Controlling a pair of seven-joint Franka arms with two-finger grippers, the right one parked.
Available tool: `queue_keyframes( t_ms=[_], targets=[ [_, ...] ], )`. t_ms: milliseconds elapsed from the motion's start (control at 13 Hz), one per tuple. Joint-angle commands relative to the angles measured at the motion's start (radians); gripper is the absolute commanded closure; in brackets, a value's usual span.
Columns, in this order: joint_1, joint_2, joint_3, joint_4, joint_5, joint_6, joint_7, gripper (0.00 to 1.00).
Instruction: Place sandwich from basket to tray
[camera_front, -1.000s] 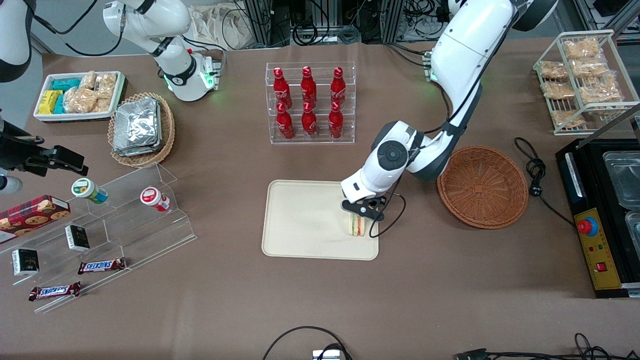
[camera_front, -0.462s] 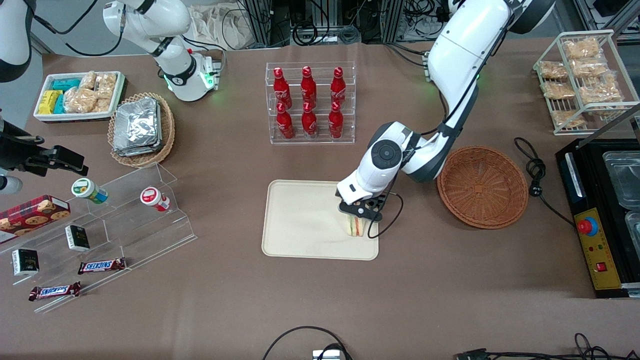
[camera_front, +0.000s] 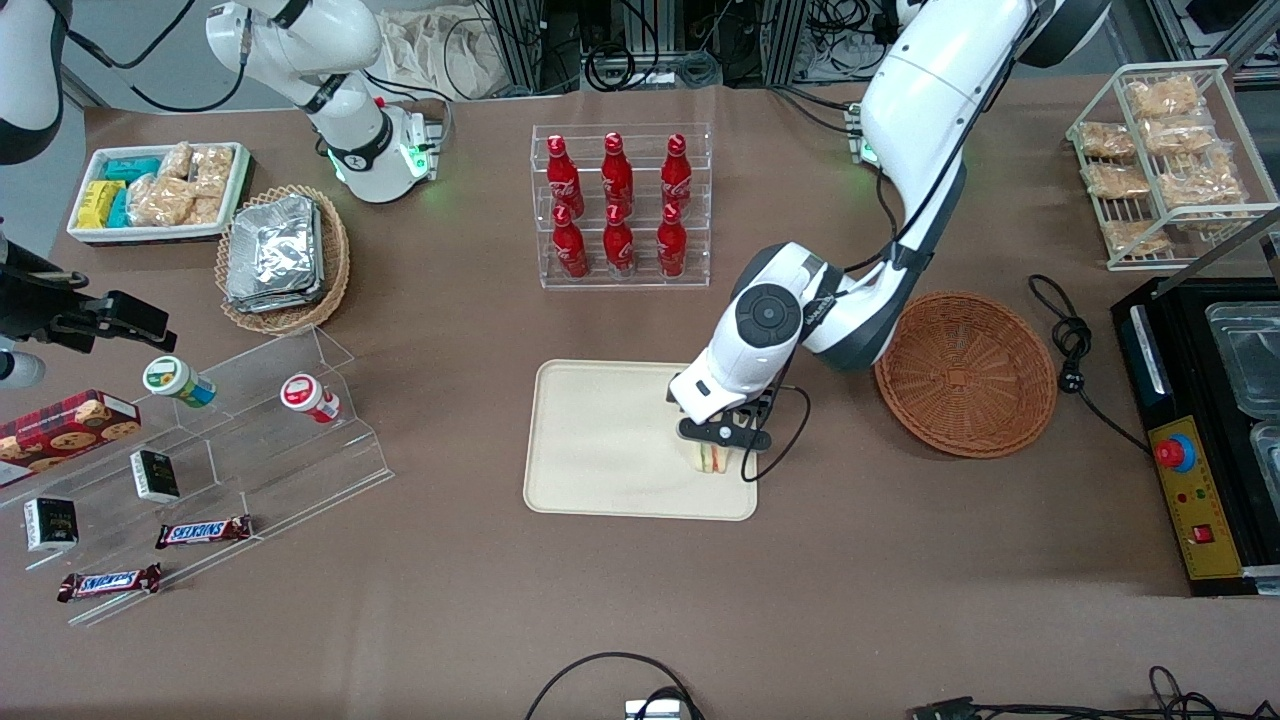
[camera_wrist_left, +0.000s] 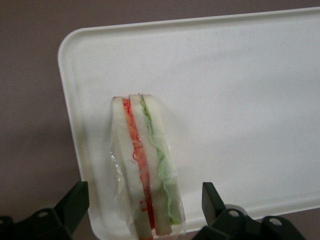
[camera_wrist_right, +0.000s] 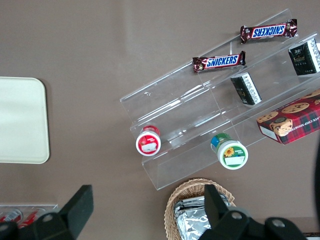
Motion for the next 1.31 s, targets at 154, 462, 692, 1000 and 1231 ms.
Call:
queue_keyframes(
  t_ms=[154,462,692,1000,1231],
  targets=[
    [-0.001,-0.104,0.045,0.034,0.017,-0.176,-0.086,0.0],
    [0.095,-0.215,0.052,0.049,0.001,-0.296,-0.075,0.0],
    [0.158,-0.276,0.054,0.077,0.009,-0.412,-0.069,0.0],
    [0.262,-0.361,0.052,0.071,0.009,-0.492,-0.016,0.0],
    [0.313,-0.419,0.054,0.066,0.017,-0.534,-0.002,0.0]
  ],
)
